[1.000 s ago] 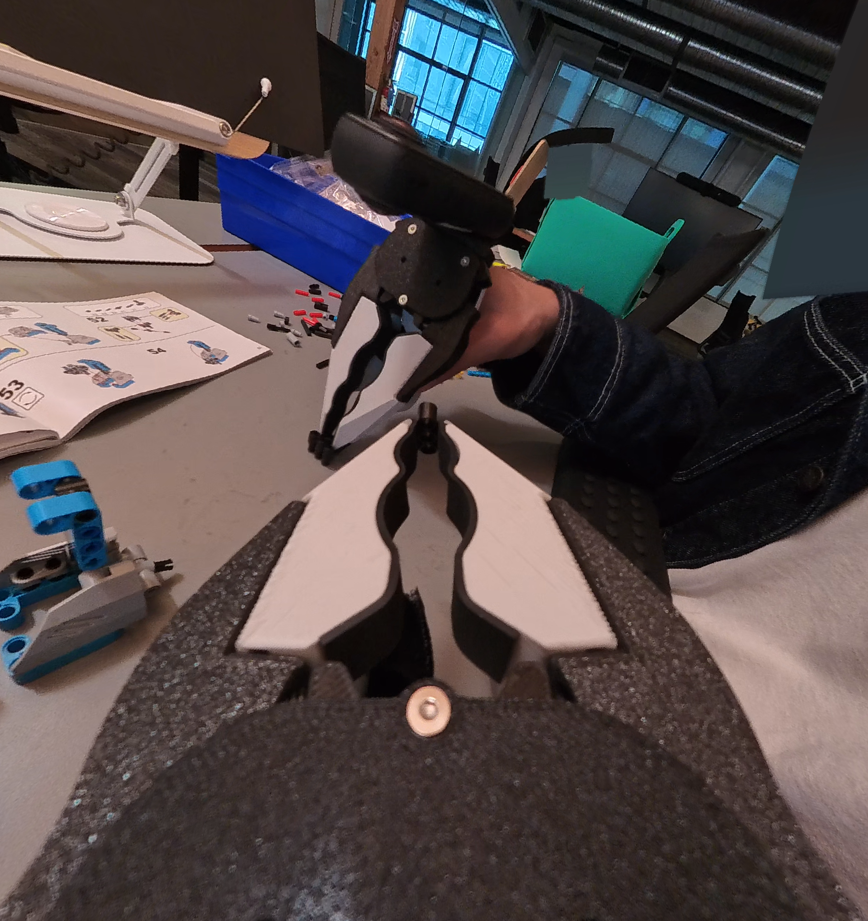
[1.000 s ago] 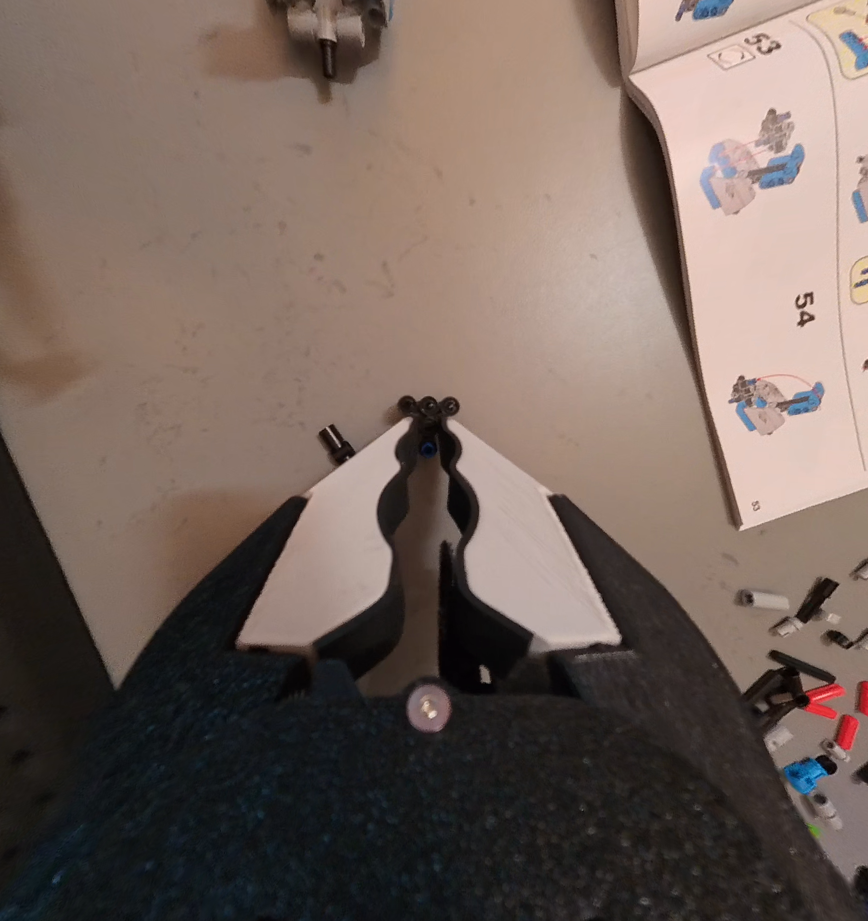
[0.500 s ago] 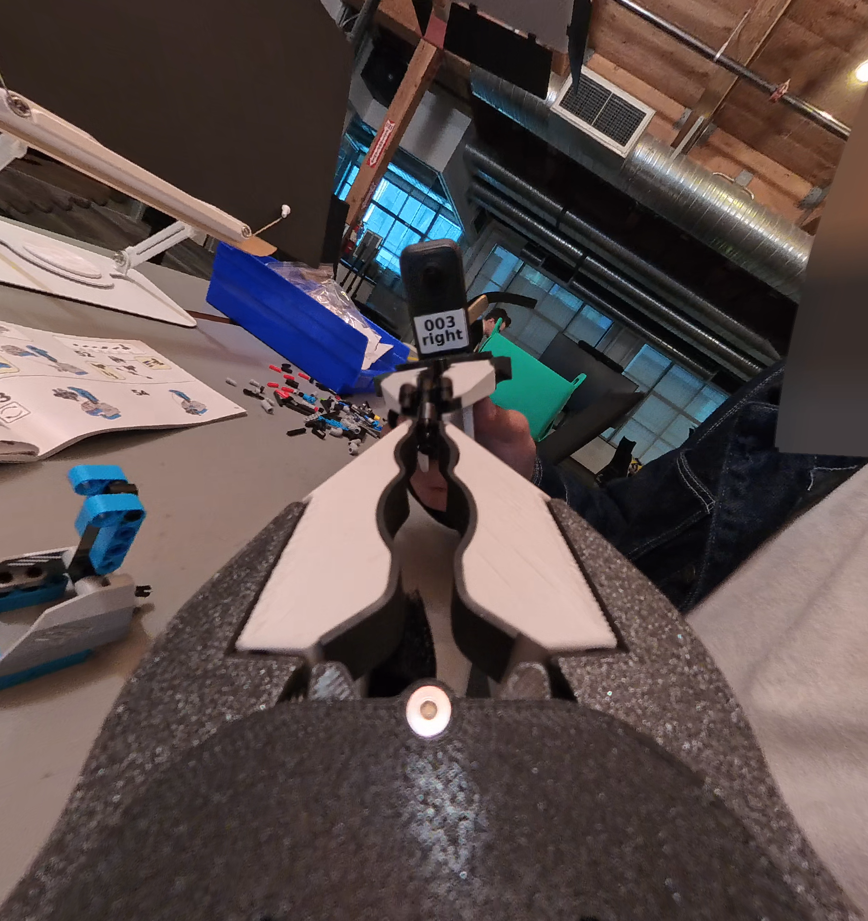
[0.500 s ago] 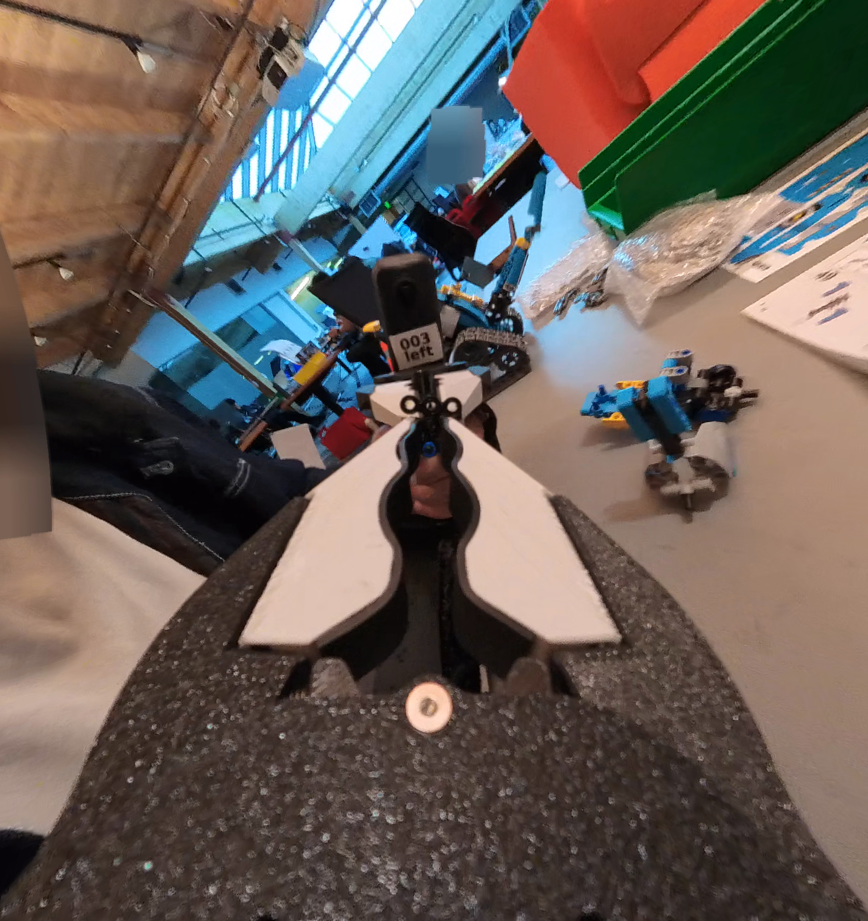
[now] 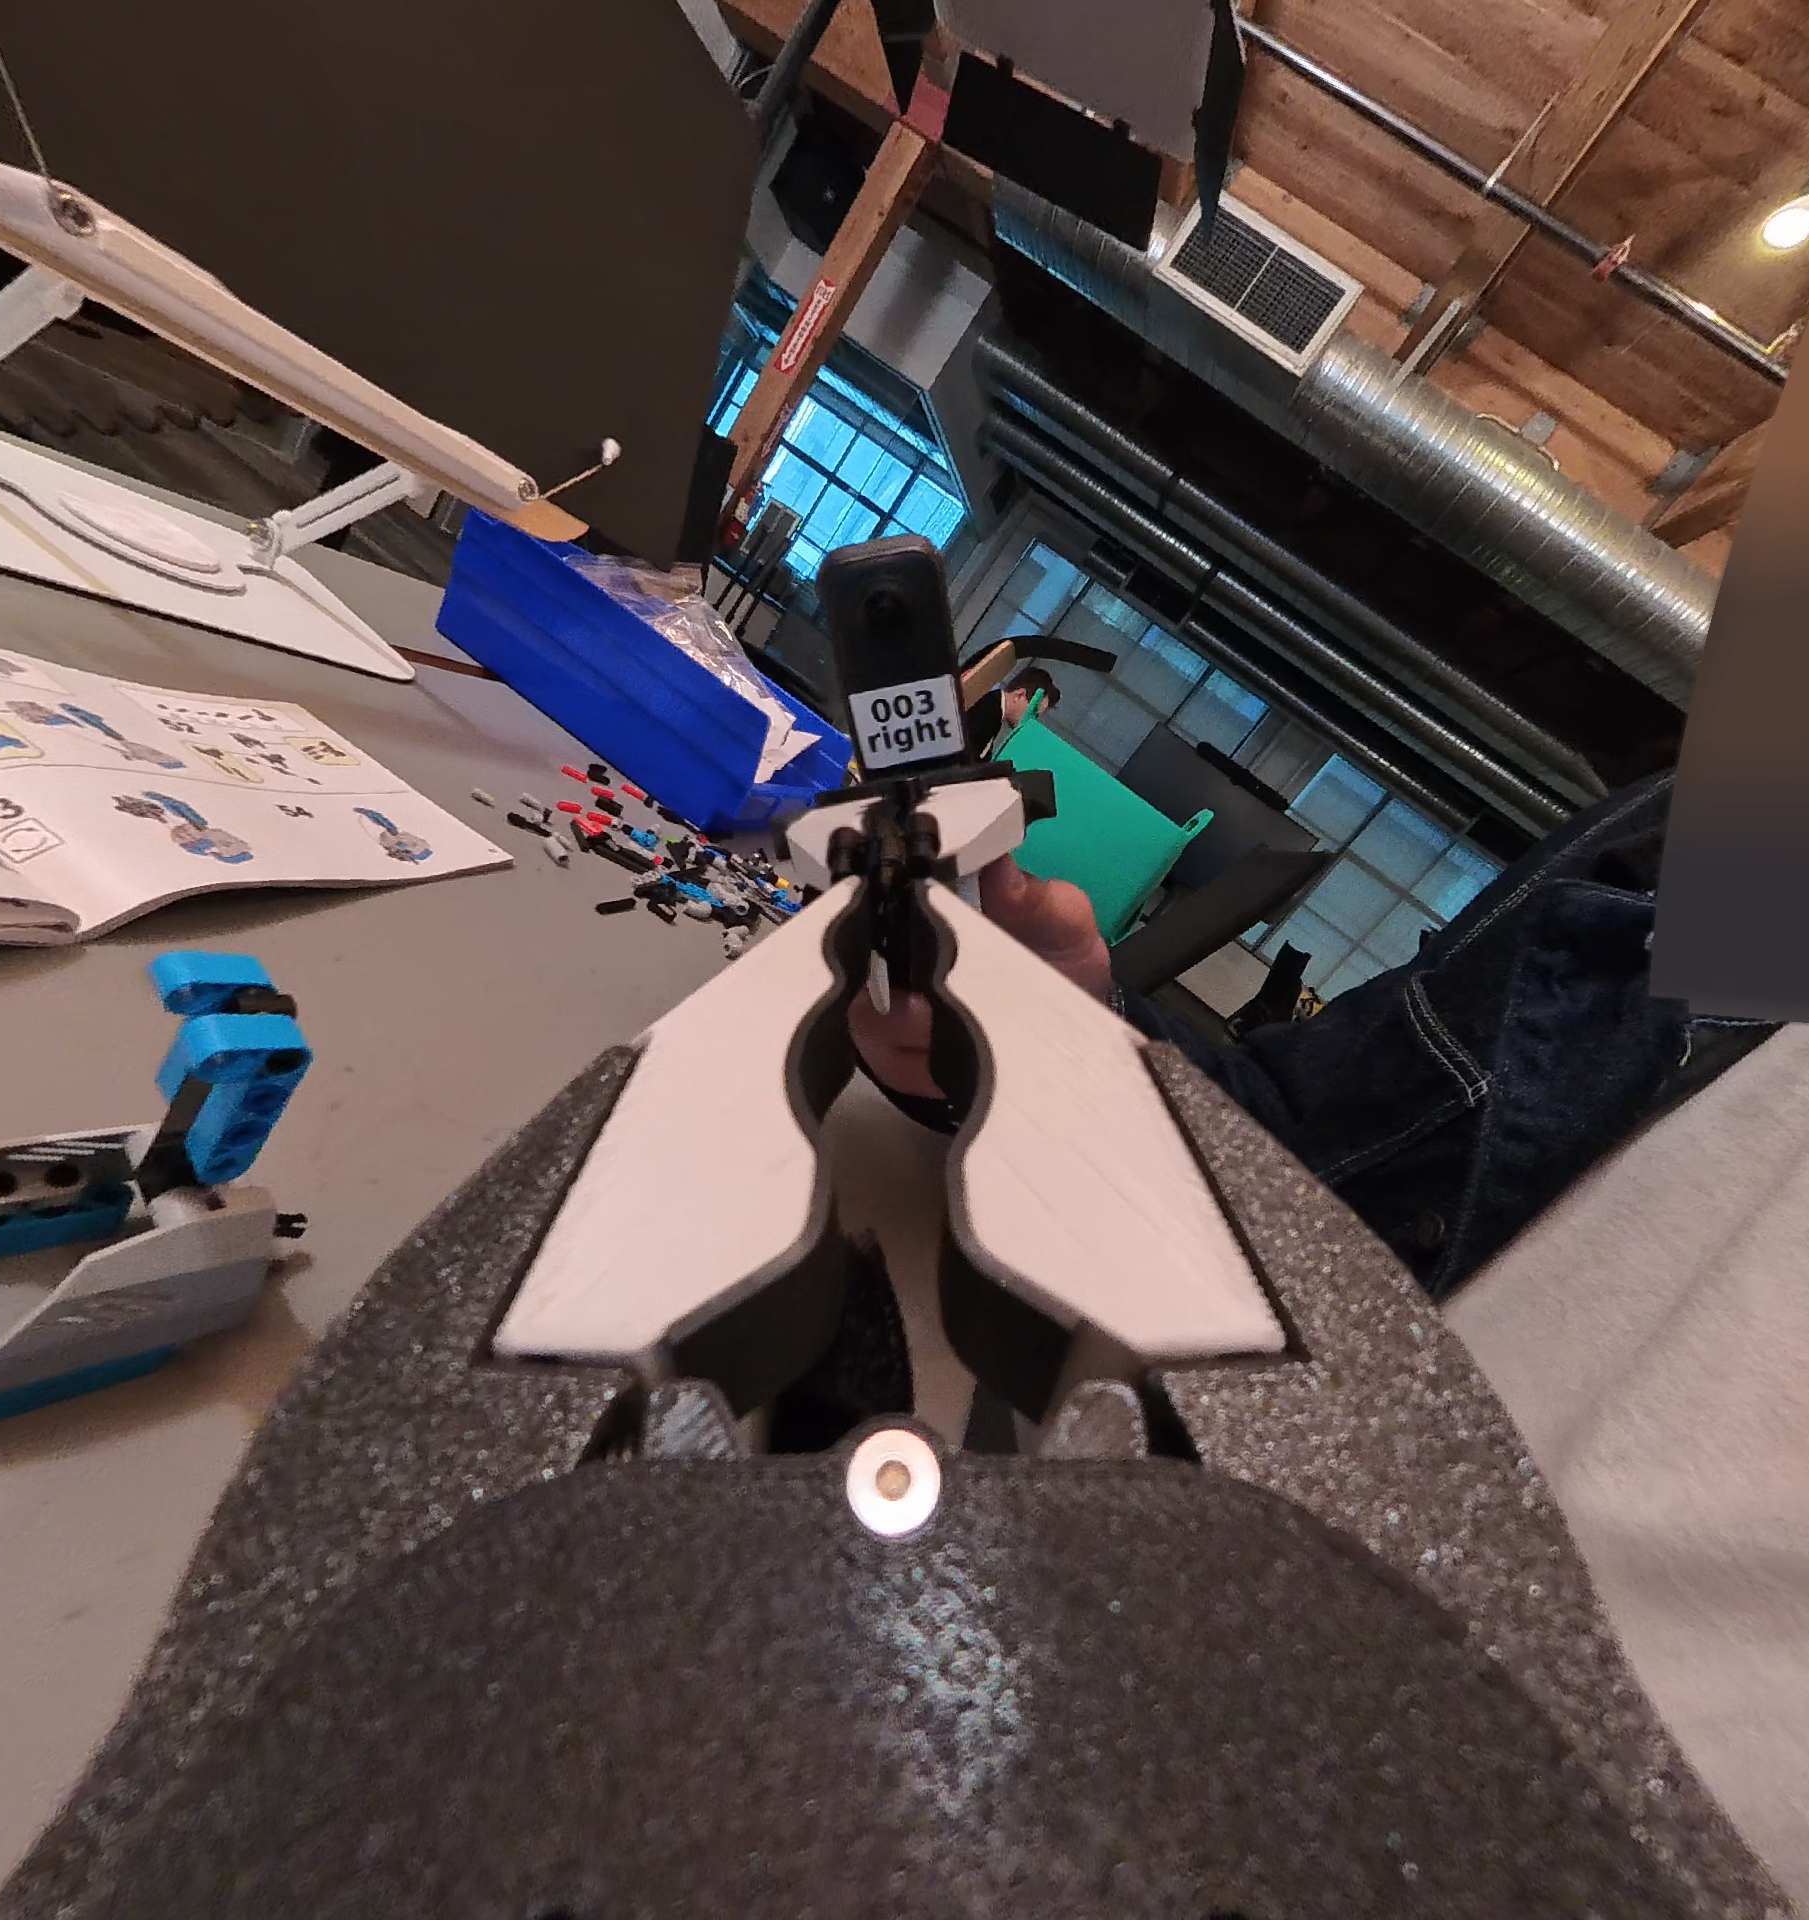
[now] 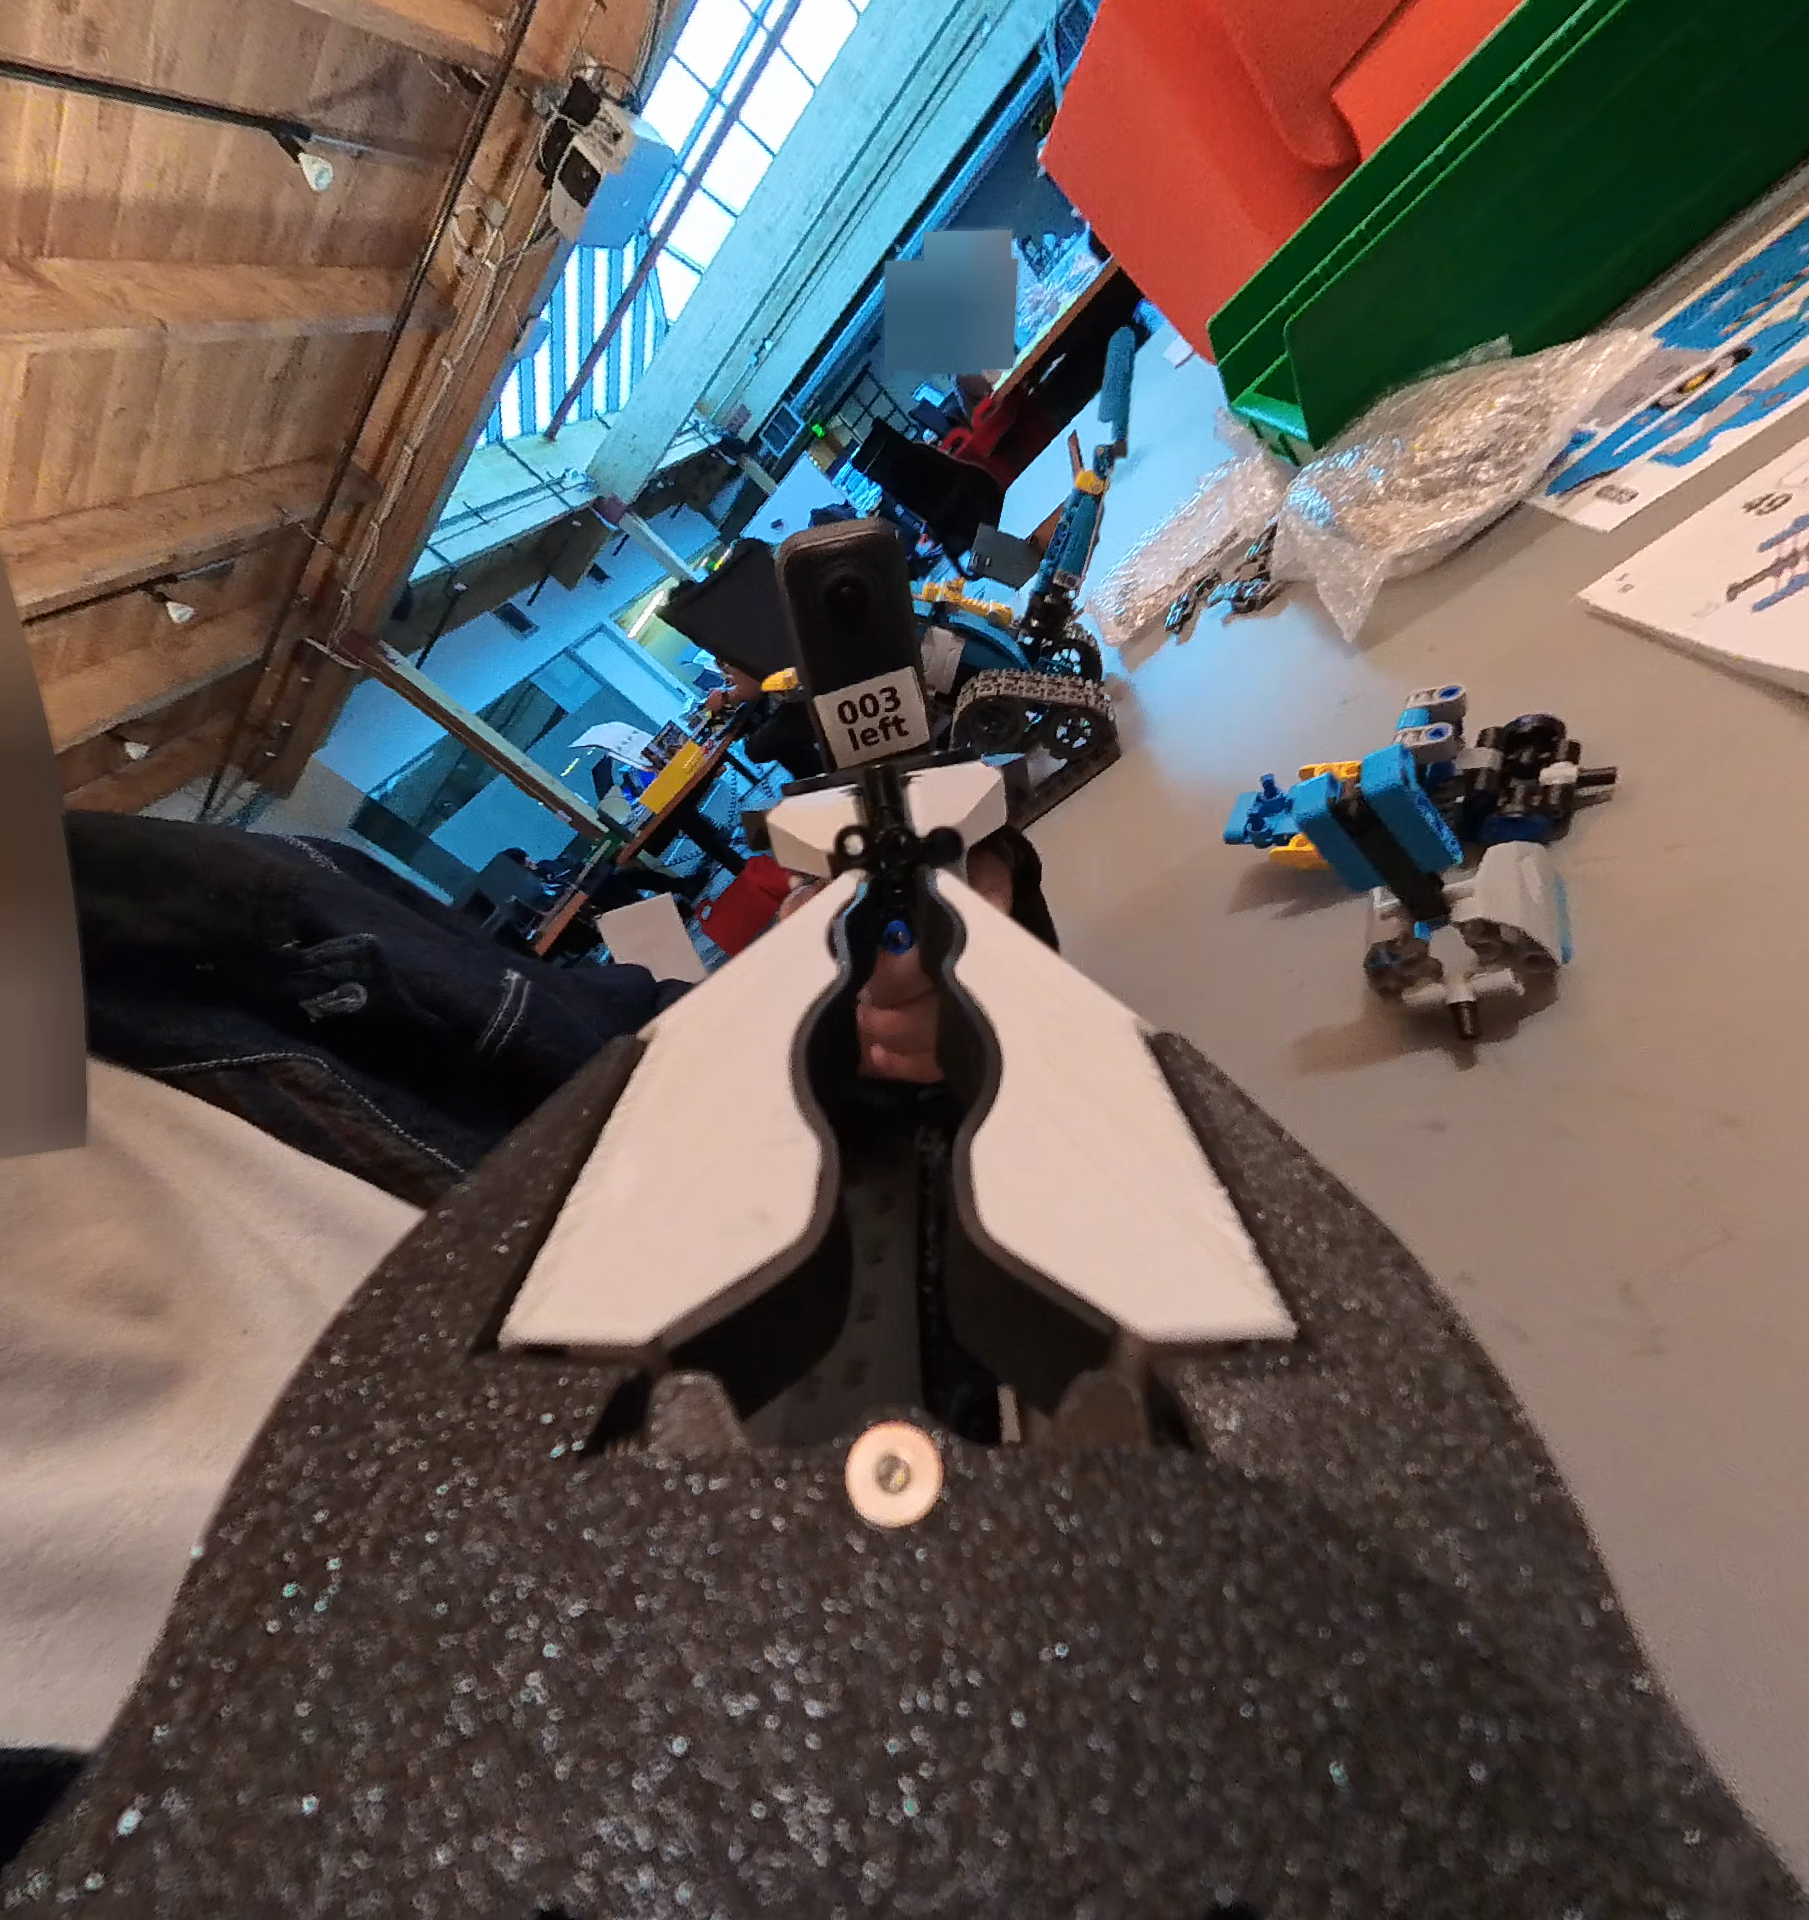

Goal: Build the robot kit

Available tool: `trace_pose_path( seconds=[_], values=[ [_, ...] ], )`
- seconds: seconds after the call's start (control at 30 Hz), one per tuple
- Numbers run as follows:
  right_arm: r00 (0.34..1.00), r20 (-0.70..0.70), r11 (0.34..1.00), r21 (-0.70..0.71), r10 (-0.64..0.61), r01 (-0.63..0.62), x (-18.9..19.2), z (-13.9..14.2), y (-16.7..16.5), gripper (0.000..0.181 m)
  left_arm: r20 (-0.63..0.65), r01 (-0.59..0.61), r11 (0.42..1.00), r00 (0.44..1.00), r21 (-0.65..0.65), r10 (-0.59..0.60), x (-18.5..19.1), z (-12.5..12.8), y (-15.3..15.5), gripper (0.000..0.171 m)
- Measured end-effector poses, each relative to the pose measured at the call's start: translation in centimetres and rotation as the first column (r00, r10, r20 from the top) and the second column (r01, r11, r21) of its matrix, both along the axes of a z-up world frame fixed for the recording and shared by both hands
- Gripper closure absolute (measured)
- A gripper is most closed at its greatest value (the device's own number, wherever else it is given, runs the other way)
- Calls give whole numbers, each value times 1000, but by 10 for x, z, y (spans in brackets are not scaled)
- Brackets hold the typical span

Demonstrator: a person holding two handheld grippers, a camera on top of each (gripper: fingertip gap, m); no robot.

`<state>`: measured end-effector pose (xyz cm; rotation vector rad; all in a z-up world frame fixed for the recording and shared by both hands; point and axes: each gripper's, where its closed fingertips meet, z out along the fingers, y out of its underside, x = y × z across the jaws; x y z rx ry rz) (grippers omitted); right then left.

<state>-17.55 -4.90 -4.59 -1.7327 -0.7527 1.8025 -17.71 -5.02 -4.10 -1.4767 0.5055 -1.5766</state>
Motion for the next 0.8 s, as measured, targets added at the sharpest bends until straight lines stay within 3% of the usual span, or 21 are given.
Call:
trace_pose_path(
  seconds=[0.37, 0.8],
  values=[
    [1000, -20, 997, -72, -3, 1, -3, -5, 2, 176, 38, 6, 998, 999, -63, -3, -4, -2, 6, 166],
    [999, 11, 998, -48, -40, 40, -4, -7, 3, 175, 57, -3, 996, 998, -84, 8, -4, -3, 8, 165]
  ],
)
